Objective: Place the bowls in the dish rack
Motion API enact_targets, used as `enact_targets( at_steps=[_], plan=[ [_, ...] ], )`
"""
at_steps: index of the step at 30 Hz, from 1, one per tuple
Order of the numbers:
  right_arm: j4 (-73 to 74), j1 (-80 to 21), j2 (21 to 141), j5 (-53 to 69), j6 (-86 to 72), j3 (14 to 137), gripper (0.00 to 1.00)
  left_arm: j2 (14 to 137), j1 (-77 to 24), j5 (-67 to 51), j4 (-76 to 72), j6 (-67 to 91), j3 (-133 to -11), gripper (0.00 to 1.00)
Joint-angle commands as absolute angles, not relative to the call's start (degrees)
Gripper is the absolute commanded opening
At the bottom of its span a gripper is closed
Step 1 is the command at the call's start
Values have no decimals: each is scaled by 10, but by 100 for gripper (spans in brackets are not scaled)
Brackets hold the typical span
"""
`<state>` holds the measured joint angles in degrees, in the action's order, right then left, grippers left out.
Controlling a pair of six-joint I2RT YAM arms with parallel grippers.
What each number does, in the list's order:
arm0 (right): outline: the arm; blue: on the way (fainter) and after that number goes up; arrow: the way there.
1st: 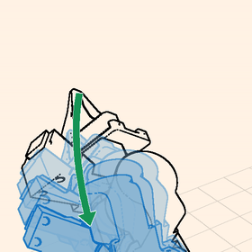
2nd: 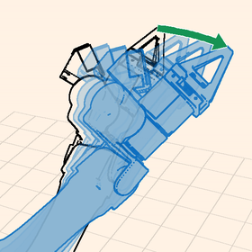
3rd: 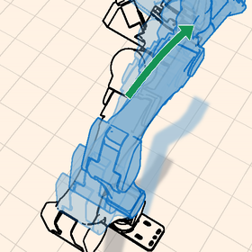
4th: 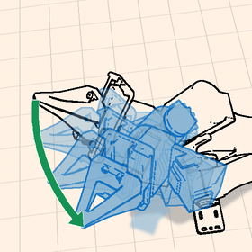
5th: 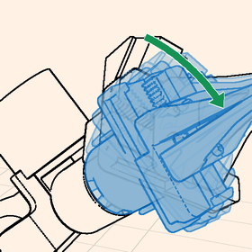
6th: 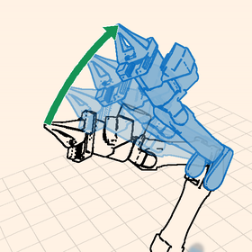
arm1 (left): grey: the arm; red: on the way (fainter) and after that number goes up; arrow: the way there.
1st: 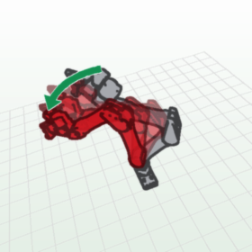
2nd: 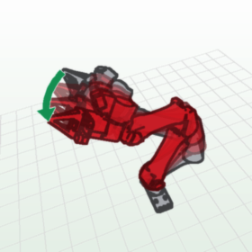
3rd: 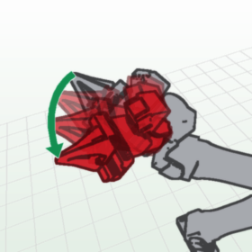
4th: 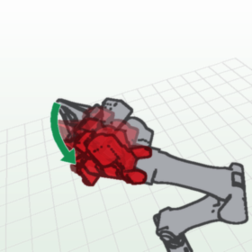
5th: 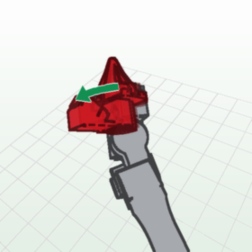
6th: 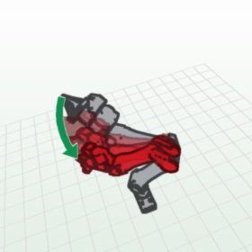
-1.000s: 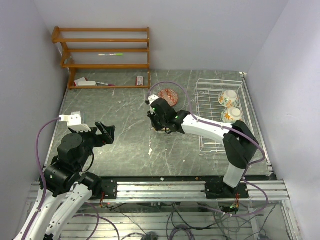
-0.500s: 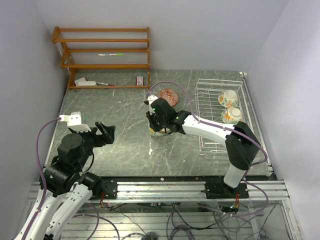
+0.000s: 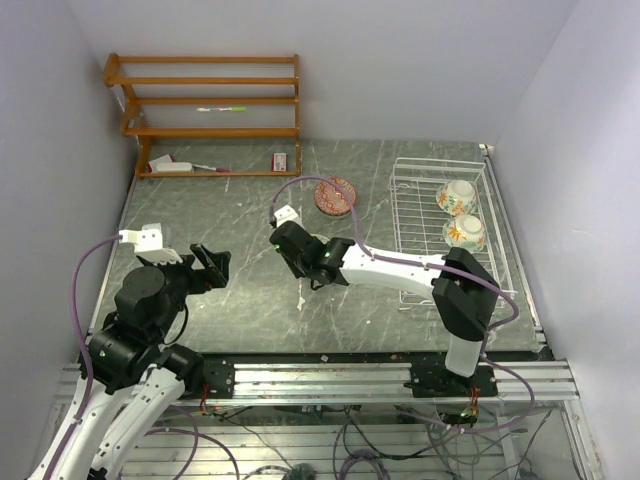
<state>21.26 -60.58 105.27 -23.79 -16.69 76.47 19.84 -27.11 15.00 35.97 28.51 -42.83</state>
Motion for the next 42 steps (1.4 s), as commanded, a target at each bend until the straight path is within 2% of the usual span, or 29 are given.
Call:
enact_targets(
  at_steps=[1, 12, 15, 18, 24, 29, 36, 42],
  plan=[
    [207, -601, 1056, -255, -168, 769, 30, 196, -274, 158, 357, 285, -442, 98],
    [192, -601, 1061, -201, -167, 774, 32, 196, -274, 156, 356, 285, -441, 98],
    [175, -601, 1051, -168, -161, 764, 45, 196, -274, 156, 356, 285, -441, 98],
    [163, -602, 1043, -154, -162, 757, 49, 196, -274, 156, 356, 285, -441, 98],
    [169, -601, 1024, -199, -183, 749, 50, 195, -274, 156, 356, 285, -441, 98],
    [217, -583, 1007, -285, -219, 743, 51, 193, -274, 155, 356, 285, -441, 98],
    [190, -526, 975, -217, -219, 684, 50, 192, -274, 155, 355, 285, -441, 98],
    [144, -526, 965, -146, -200, 673, 48, 192, -275, 155, 356, 285, -441, 98]
  ],
)
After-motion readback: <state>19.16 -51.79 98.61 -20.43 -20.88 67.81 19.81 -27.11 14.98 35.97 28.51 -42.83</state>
